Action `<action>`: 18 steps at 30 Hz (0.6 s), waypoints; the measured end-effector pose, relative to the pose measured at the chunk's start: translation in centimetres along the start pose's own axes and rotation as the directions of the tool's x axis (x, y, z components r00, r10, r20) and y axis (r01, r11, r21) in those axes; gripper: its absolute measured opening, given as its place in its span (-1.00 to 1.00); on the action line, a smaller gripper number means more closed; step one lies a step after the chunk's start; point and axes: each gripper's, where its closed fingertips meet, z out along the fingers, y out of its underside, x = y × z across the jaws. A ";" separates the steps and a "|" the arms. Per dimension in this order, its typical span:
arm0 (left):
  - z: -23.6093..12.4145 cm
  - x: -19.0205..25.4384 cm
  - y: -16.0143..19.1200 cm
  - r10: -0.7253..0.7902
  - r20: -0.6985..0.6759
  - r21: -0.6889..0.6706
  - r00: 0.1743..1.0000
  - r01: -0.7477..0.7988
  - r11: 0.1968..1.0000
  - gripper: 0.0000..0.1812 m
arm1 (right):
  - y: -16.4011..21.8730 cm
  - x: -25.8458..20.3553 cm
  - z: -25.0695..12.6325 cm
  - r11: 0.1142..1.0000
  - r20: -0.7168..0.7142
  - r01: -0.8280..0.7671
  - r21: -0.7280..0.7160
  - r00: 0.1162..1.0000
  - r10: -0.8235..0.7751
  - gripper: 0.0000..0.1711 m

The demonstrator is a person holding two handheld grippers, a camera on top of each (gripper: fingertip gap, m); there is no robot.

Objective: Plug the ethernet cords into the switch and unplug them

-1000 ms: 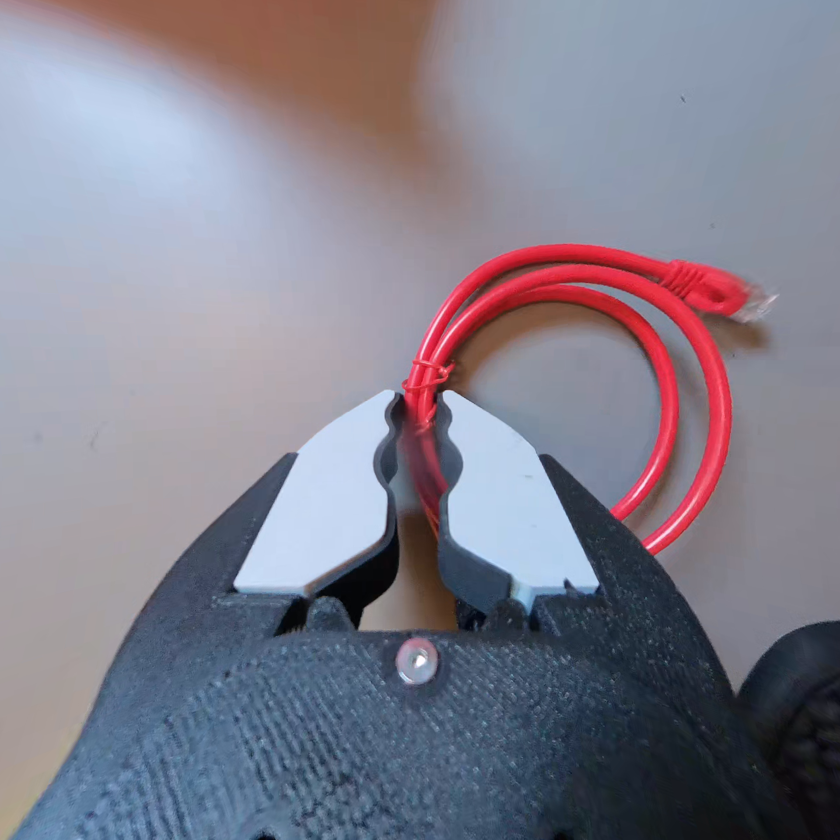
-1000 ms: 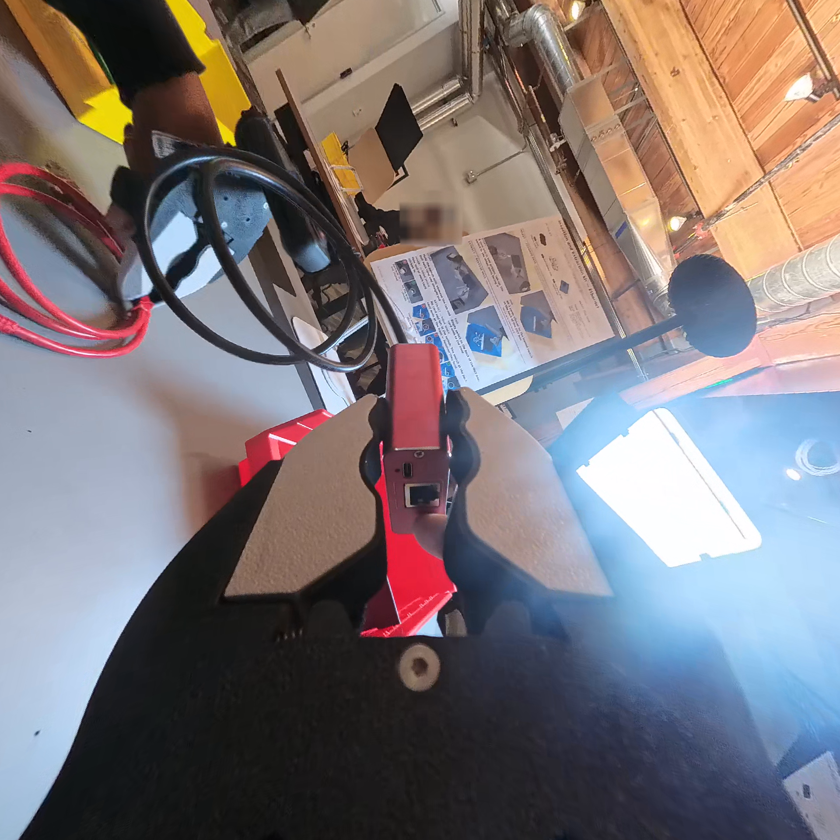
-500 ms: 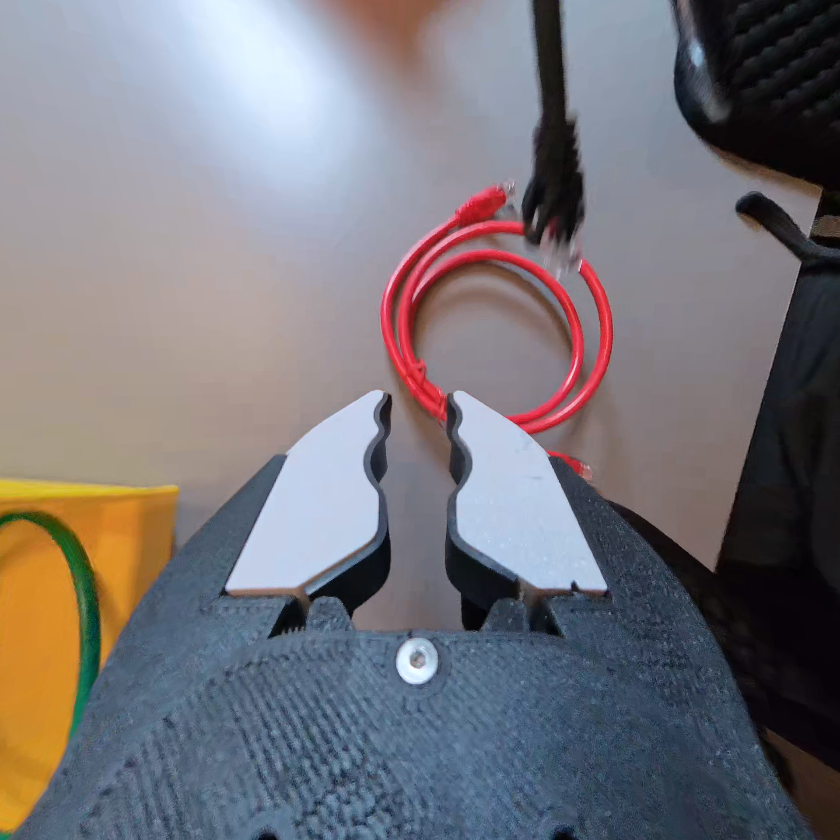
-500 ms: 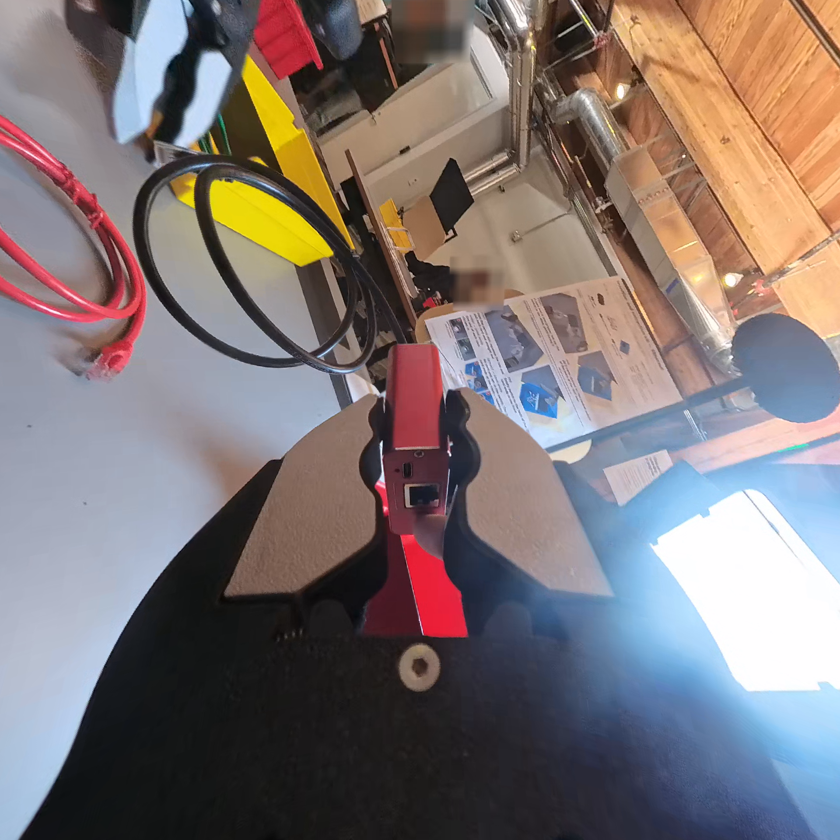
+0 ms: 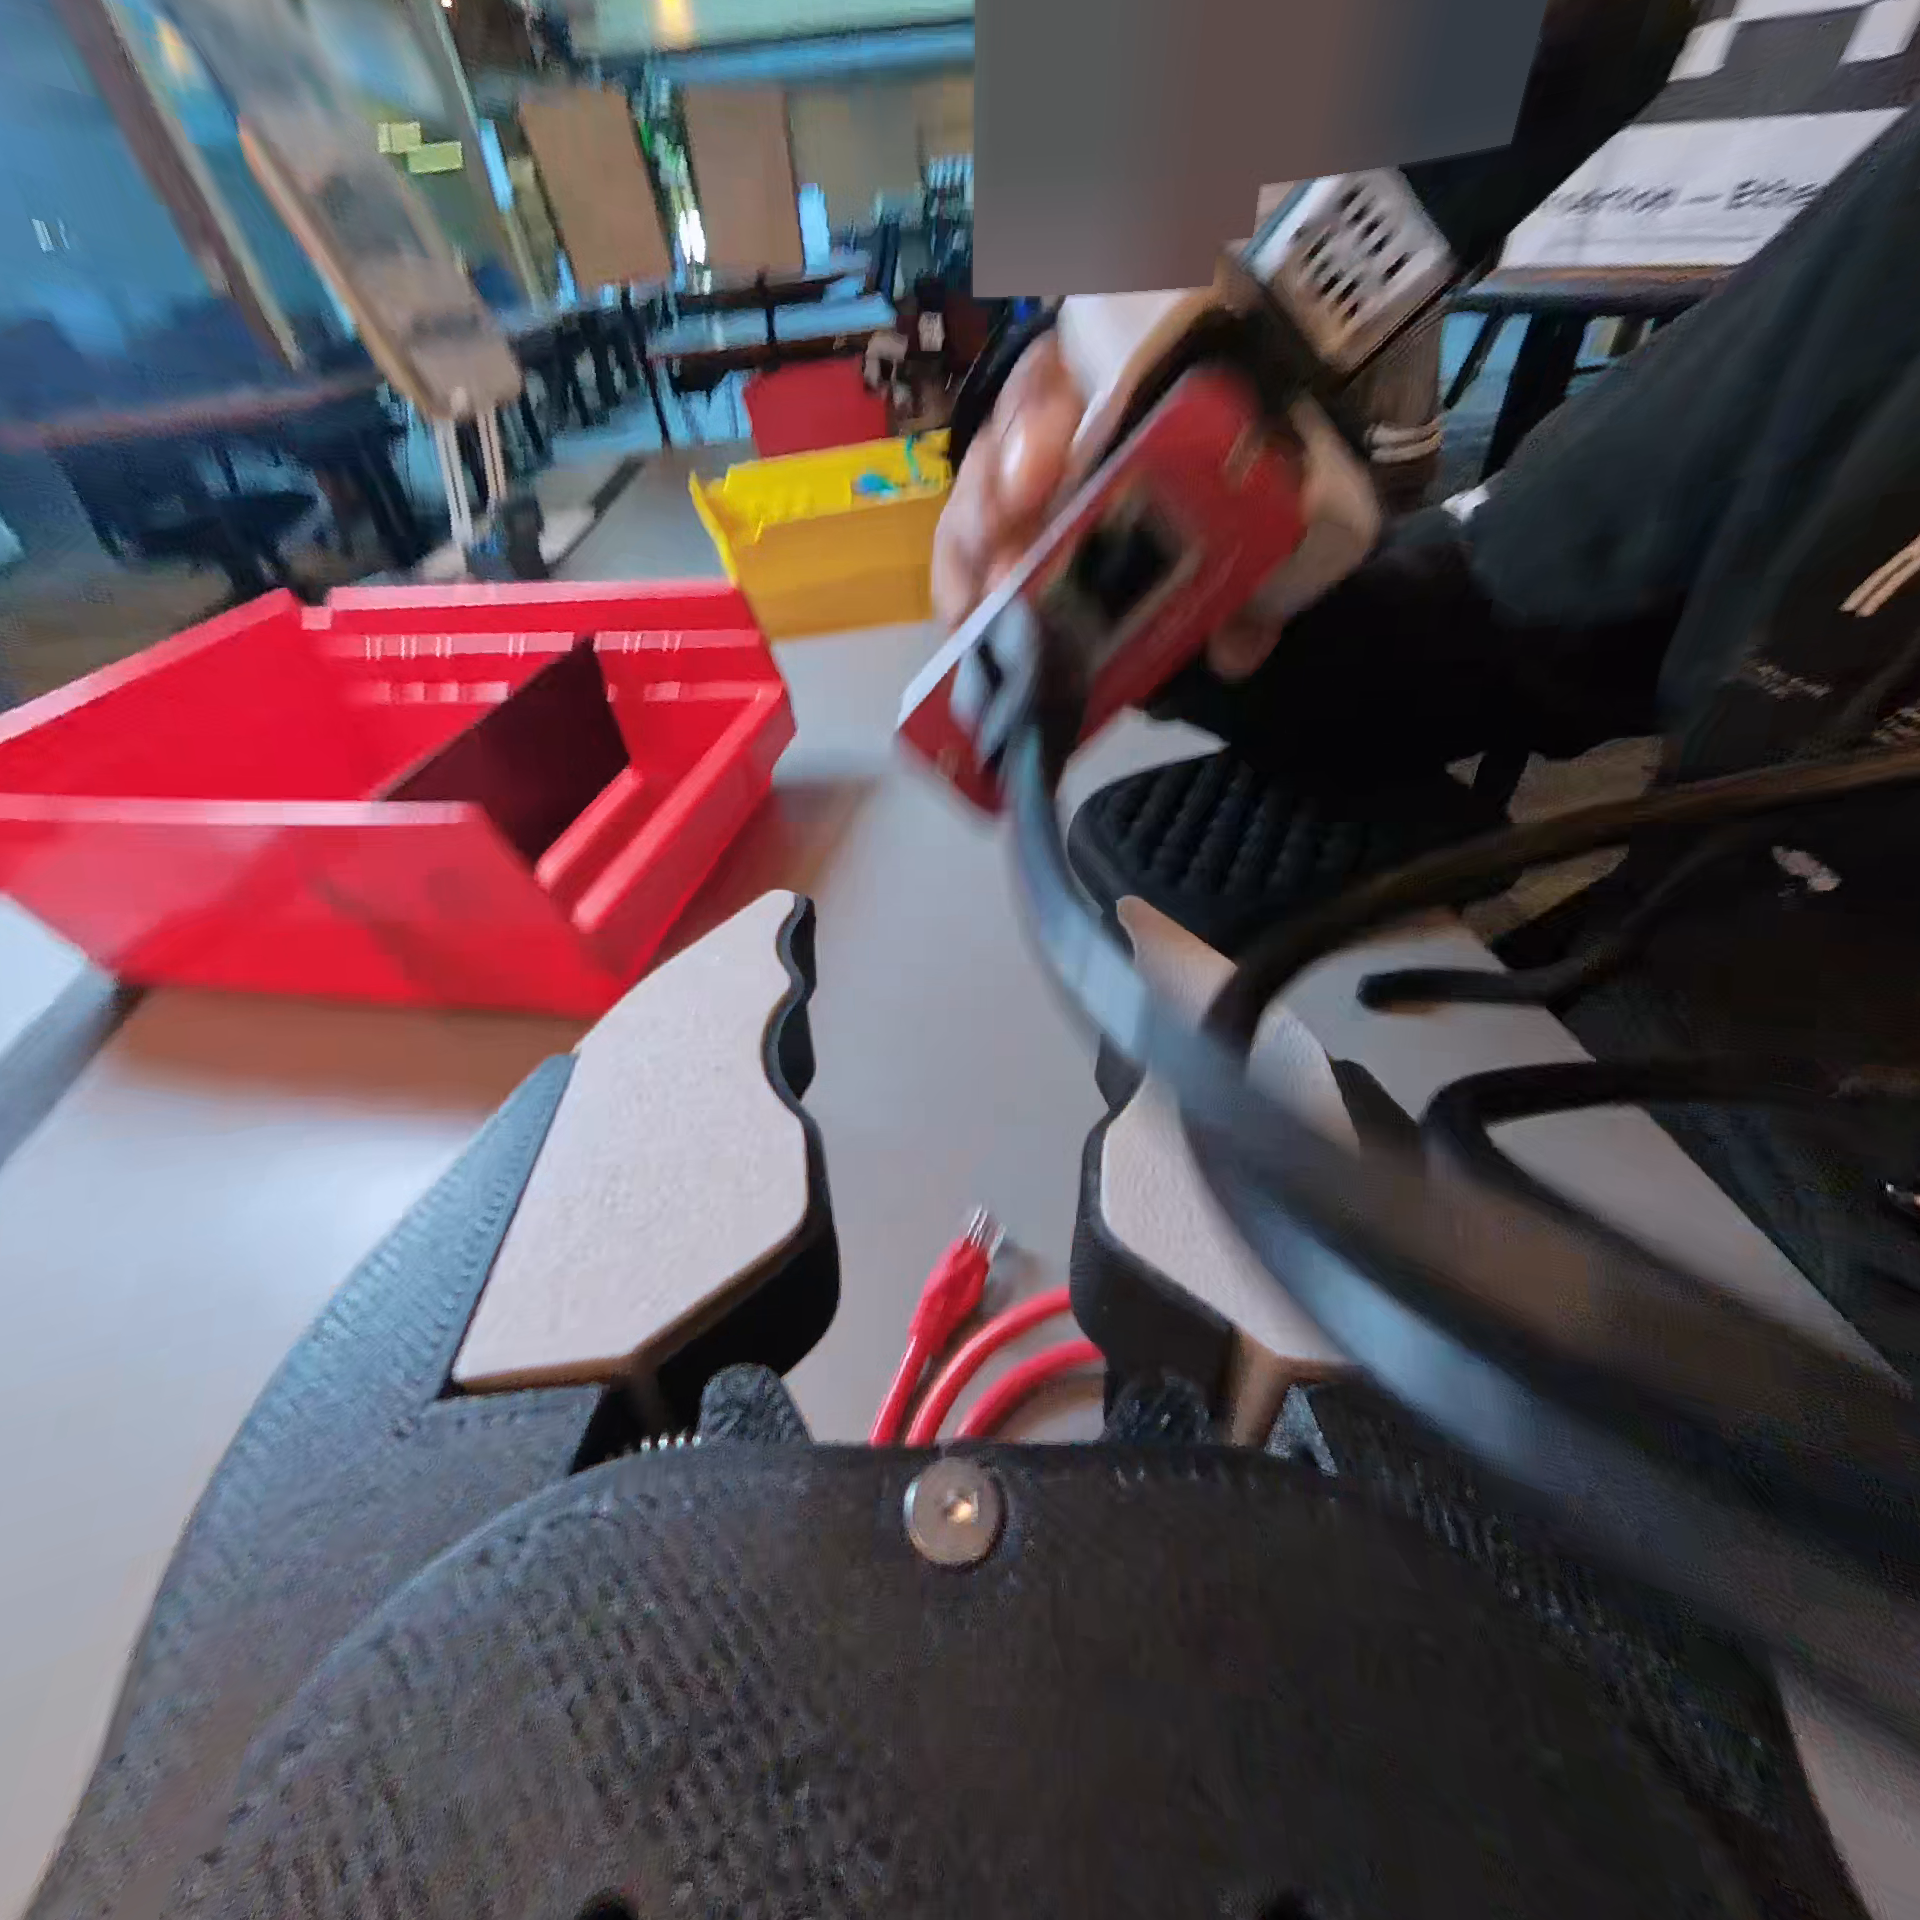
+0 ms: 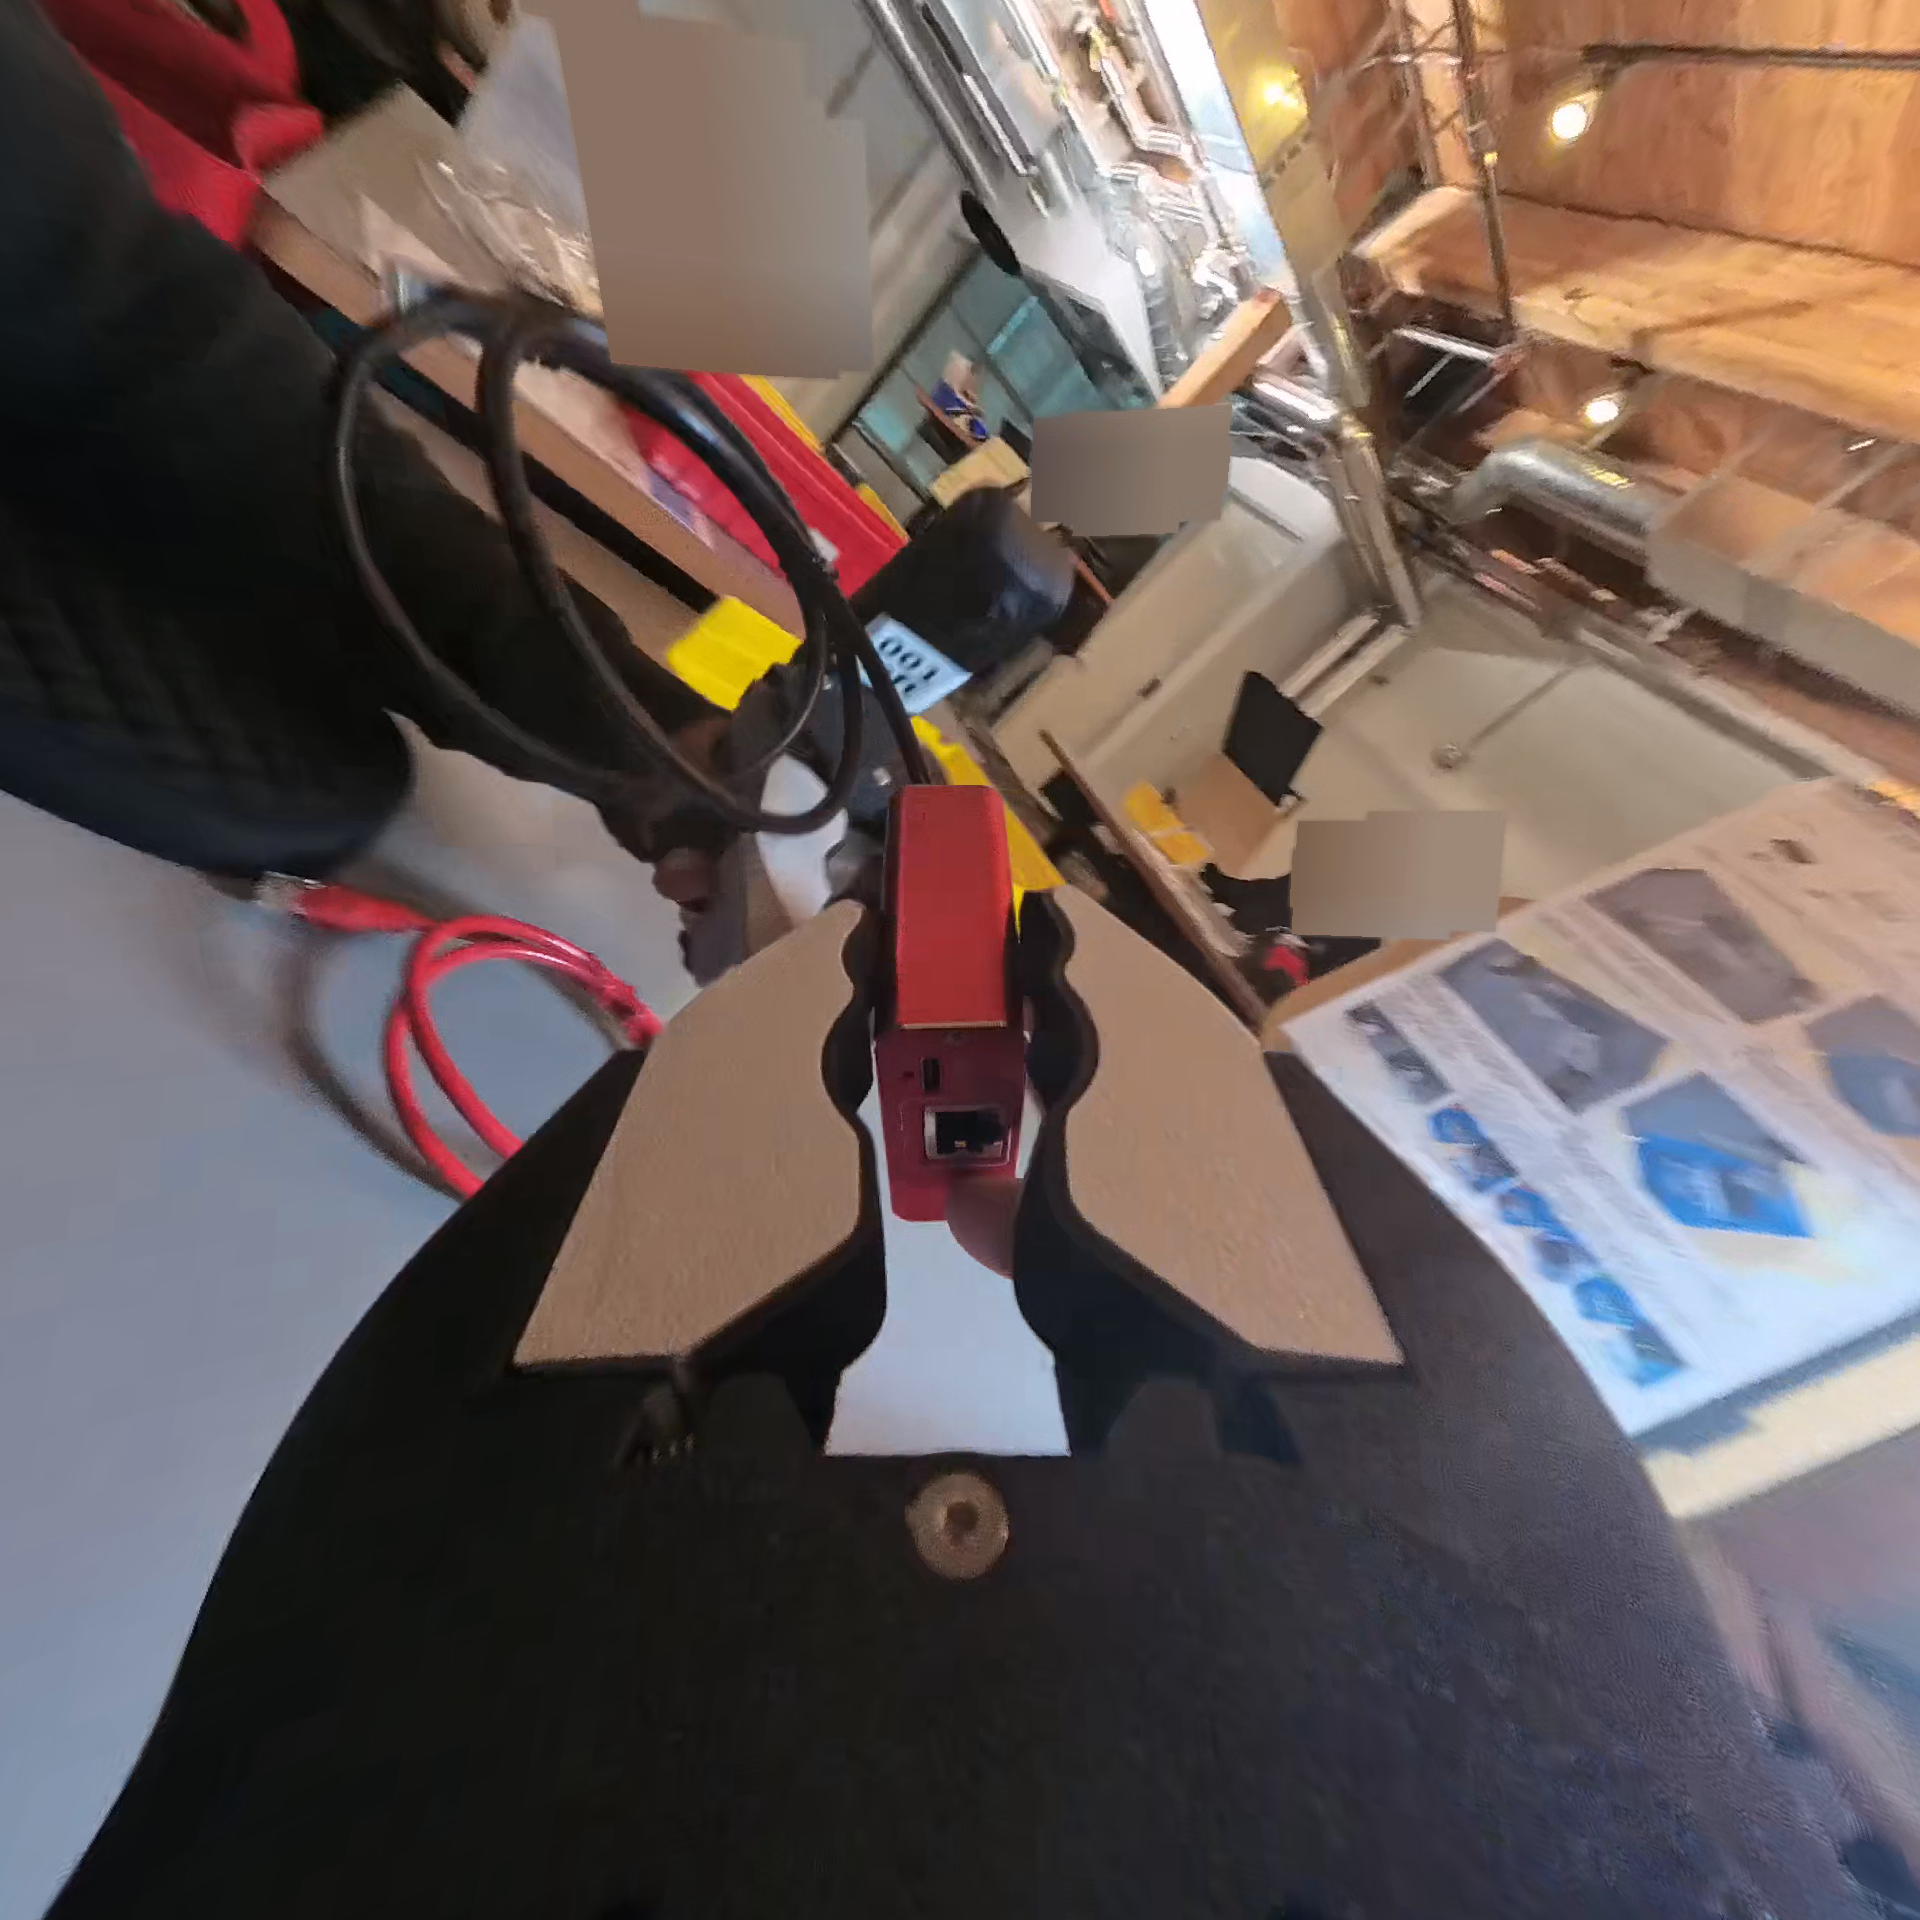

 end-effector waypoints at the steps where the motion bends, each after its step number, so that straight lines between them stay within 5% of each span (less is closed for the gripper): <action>1: 0.3 0.8 -0.8 0.041 0.001 0.033 0.999 -0.041 0.999 -0.45 | 0.4 -0.8 0.4 1.000 0.026 -0.022 -0.002 0.999 0.022 -0.70; 3: 0.3 1.8 -1.7 0.110 0.032 0.057 0.993 -0.112 0.992 -0.56 | 1.5 -1.9 1.1 0.998 0.057 -0.059 -0.026 0.997 0.060 -0.70; 9: -1.0 1.3 1.0 0.384 0.189 -0.203 0.904 -0.347 0.916 -0.65 | 5.6 -3.7 2.2 0.962 0.109 -0.006 -0.272 0.993 0.037 -0.70; 14: -0.6 2.3 1.5 0.443 0.158 -0.238 0.883 -0.401 0.885 -0.67 | 7.5 -5.1 3.3 0.890 0.156 0.175 -0.421 0.981 -0.120 -0.48; 18: -0.2 2.9 1.3 0.492 0.149 -0.247 0.858 -0.449 0.859 -0.67 | 7.8 -4.9 3.5 0.877 0.134 0.186 -0.442 0.981 -0.141 -0.63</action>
